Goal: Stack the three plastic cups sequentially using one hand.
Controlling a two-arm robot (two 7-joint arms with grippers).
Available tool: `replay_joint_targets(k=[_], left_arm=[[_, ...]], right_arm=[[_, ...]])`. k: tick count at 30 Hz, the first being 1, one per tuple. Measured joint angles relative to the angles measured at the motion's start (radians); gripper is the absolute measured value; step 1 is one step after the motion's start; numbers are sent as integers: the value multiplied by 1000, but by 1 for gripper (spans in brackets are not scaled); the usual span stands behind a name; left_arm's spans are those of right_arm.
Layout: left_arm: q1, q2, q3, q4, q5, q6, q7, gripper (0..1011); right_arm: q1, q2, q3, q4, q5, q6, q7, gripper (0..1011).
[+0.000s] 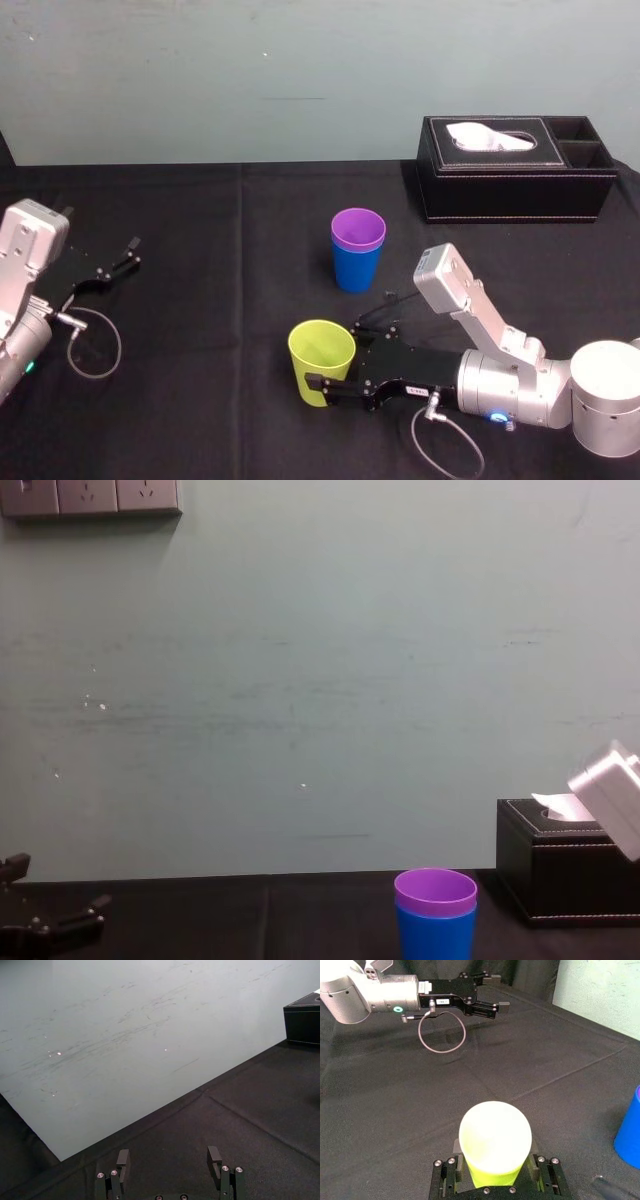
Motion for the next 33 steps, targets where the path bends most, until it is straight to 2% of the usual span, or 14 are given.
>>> replay_joint_targets(k=[5,10,16,23,33], left_arm=[[0,0,0,0,0,0,0,1010],[0,0,0,0,0,0,0,1010],[0,0,0,0,0,0,0,1010],[0,0,0,0,0,0,0,1010],[0,0,0,0,0,0,0,1010]], right_arm=[[-2,1,2,-2,2,0,0,729],[-17,12,16,-37,14,6,-13,729],[-40,39,48,-112,32,46,-48,729],[-57,71,104,-201,71,120,-101,729],[-32,88,161,-242,109,167,-150,729]])
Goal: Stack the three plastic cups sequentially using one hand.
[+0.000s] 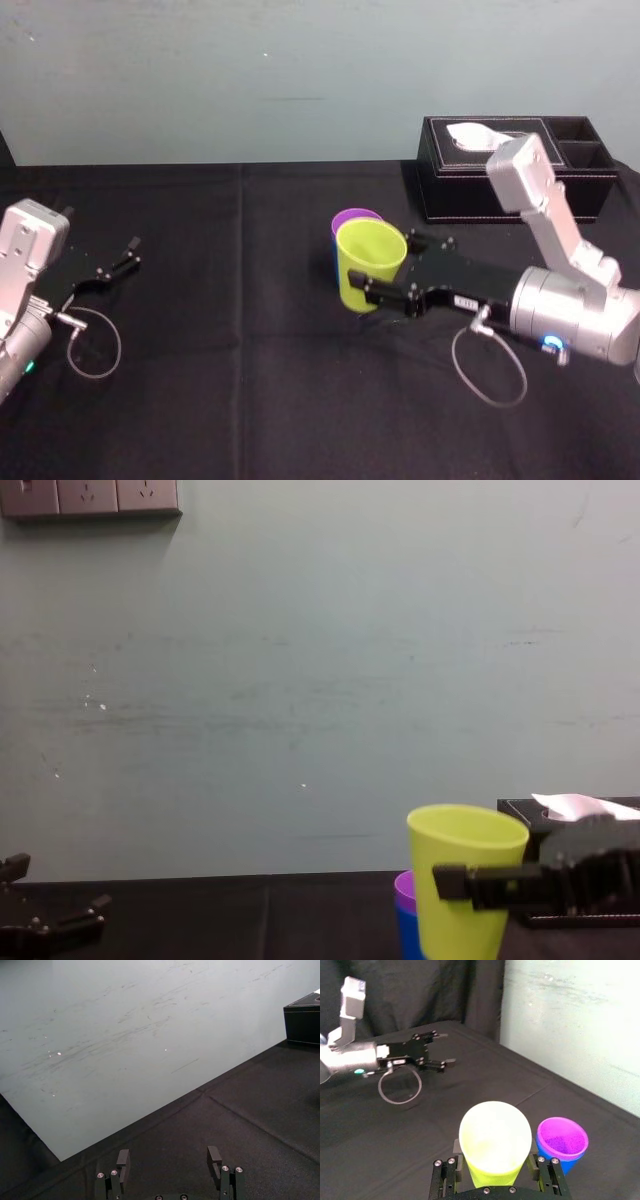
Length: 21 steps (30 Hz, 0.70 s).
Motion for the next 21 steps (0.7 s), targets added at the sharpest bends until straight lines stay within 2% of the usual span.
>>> replay_joint_targets(k=[6,12,21], left_arm=[[0,0,0,0,0,0,0,1010],[0,0,0,0,0,0,0,1010],[0,0,0,0,0,0,0,1010]], right_arm=[[34,-3,12,3,1,21,-24,729],[77,-24,12,31,-1,44,-43,729],[137,-58,-6,88,-30,62,-60,729]])
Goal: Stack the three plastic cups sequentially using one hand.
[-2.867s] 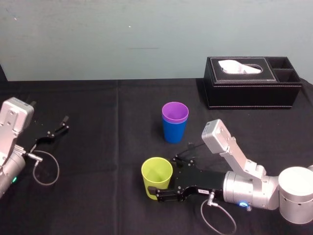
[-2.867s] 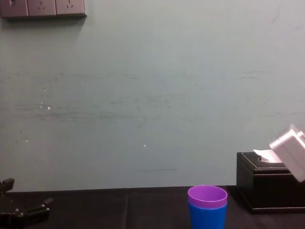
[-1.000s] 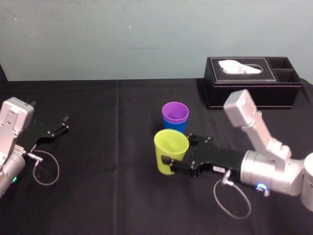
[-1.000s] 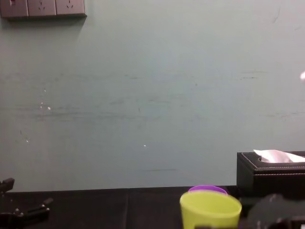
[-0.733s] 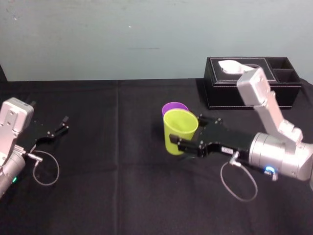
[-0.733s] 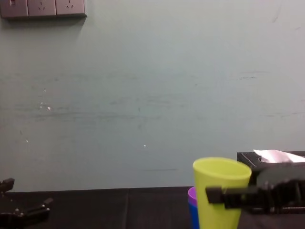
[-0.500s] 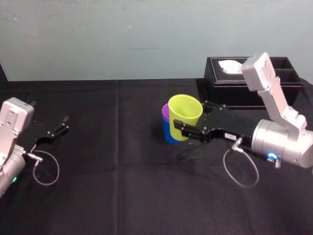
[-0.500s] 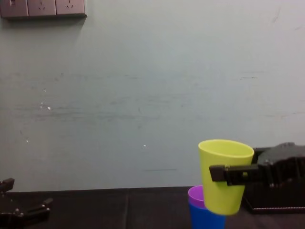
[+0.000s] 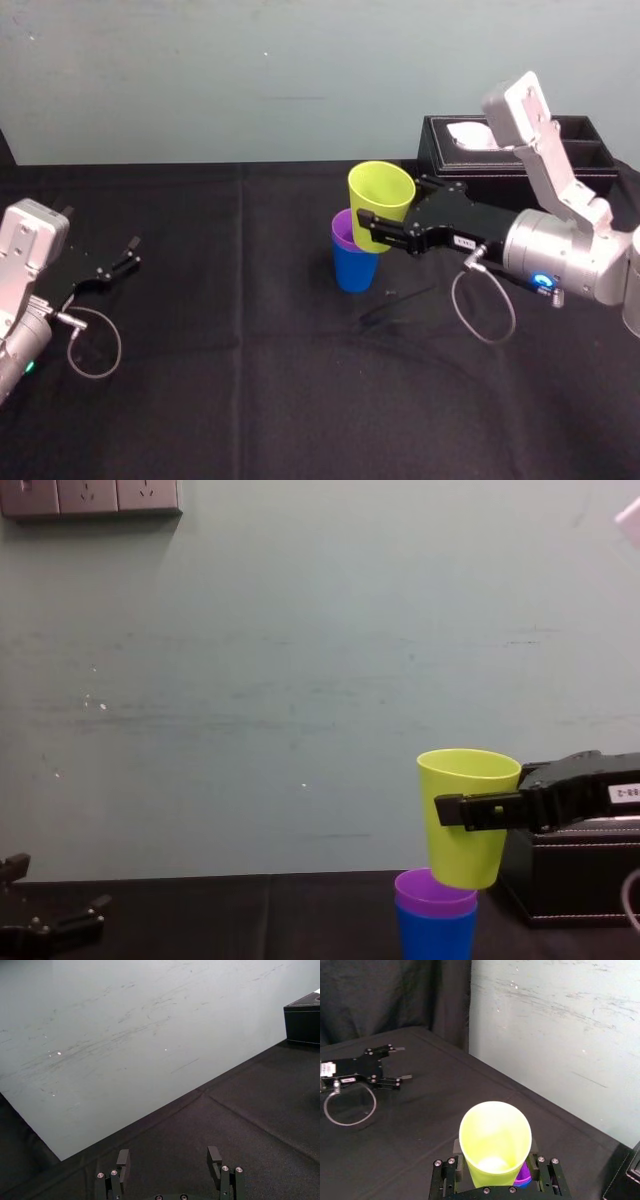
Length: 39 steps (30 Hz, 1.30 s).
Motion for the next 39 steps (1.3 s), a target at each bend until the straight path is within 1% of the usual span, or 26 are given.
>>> replay_joint_targets(k=[6,8,21,29,39], left_arm=[[0,0,0,0,0,0,0,1010],[0,0,0,0,0,0,0,1010],[0,0,0,0,0,0,0,1010],[0,0,0,0,0,0,0,1010],[0,0,0,0,0,0,0,1010]], right_arm=[[33,-23,-13,43,-18,9,-1,729],[47,-34,-19,67,-26,12,0,729],[95,-82,-32,144,-57,13,5,729],[107,-100,-32,170,-66,7,12,730],[110,-112,-32,185,-77,2,17,730]])
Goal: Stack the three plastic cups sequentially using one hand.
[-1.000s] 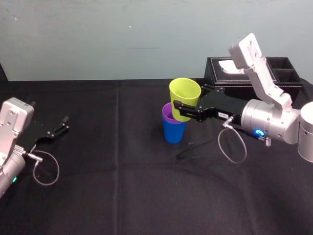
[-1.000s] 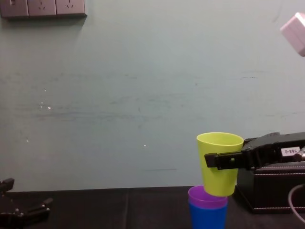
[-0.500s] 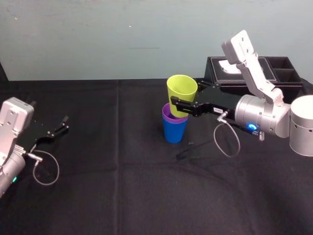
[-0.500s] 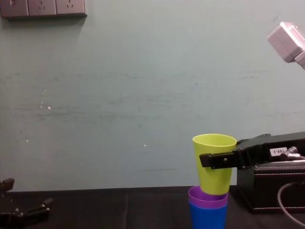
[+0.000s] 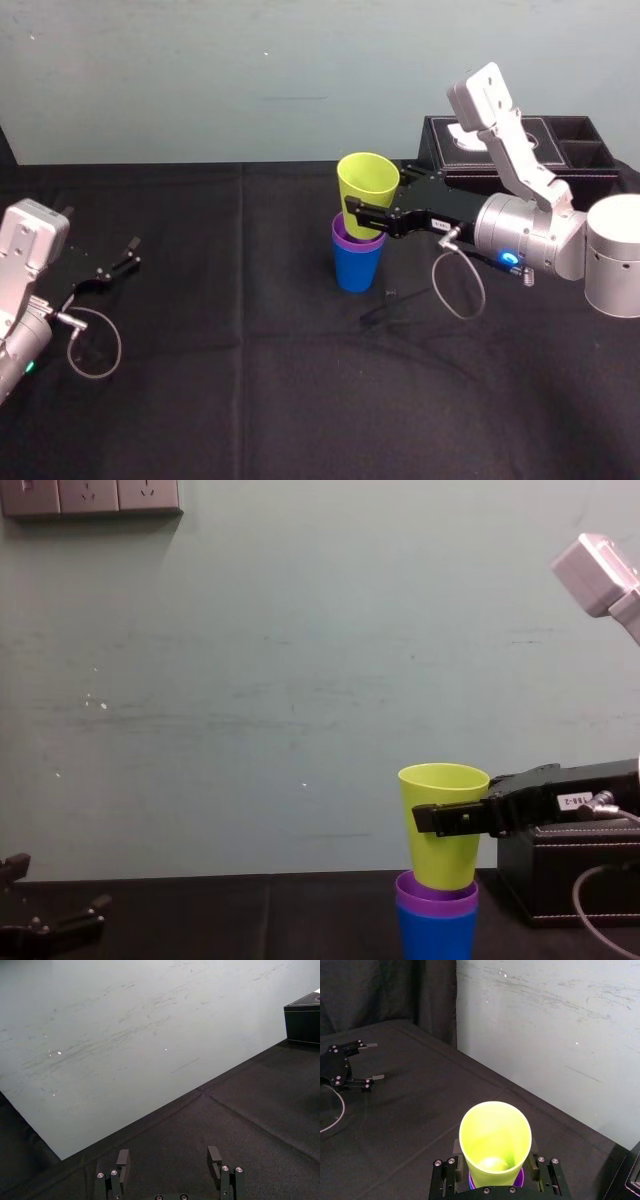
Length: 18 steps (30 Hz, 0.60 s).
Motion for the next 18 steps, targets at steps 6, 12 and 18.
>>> replay_joint_targets(k=[6,12,18], left_arm=[[0,0,0,0,0,0,0,1010],[0,0,0,0,0,0,0,1010],[0,0,0,0,0,0,0,1010]], right_arm=[[2,-8,-1,10,-8,-4,0,729],[3,-15,0,18,-15,-6,0,729],[5,-21,1,29,-19,-8,1,729]])
